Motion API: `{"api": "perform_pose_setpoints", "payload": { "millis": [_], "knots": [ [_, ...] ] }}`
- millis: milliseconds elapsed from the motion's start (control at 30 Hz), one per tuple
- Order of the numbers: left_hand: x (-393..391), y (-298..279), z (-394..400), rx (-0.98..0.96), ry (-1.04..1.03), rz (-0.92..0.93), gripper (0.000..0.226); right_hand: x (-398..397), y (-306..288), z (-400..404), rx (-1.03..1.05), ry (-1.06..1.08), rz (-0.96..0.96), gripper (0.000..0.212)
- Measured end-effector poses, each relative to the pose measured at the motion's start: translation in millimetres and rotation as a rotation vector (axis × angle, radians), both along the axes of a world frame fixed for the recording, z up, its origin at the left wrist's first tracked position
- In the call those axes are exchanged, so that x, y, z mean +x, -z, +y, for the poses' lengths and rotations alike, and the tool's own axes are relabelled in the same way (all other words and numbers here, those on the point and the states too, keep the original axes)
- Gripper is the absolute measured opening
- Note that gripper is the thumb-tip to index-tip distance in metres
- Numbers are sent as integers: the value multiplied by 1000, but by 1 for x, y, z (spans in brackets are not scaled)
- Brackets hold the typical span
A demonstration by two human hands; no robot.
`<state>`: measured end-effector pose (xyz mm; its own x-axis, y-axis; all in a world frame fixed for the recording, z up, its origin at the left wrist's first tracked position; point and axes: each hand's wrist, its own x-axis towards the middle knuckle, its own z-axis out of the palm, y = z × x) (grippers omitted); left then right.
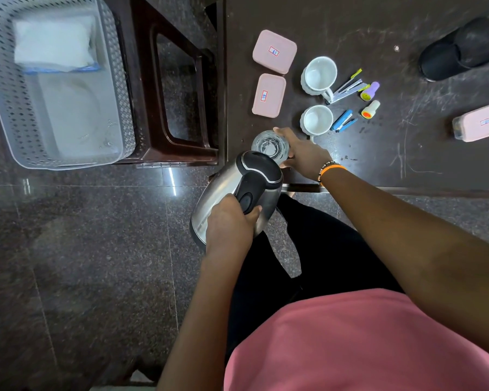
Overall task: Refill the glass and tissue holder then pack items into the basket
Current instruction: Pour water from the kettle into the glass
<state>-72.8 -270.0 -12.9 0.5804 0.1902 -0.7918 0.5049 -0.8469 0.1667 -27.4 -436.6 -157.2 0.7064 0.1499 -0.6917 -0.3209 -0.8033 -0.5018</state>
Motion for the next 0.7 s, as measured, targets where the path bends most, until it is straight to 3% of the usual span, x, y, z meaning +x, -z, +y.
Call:
{"api": "perform_pose_setpoints", "payload": {
  "millis": [700],
  "knots": [
    [6, 0, 6, -5, -25, -40, 38, 0, 2, 2, -39, -13, 6, 71]
  ]
}}
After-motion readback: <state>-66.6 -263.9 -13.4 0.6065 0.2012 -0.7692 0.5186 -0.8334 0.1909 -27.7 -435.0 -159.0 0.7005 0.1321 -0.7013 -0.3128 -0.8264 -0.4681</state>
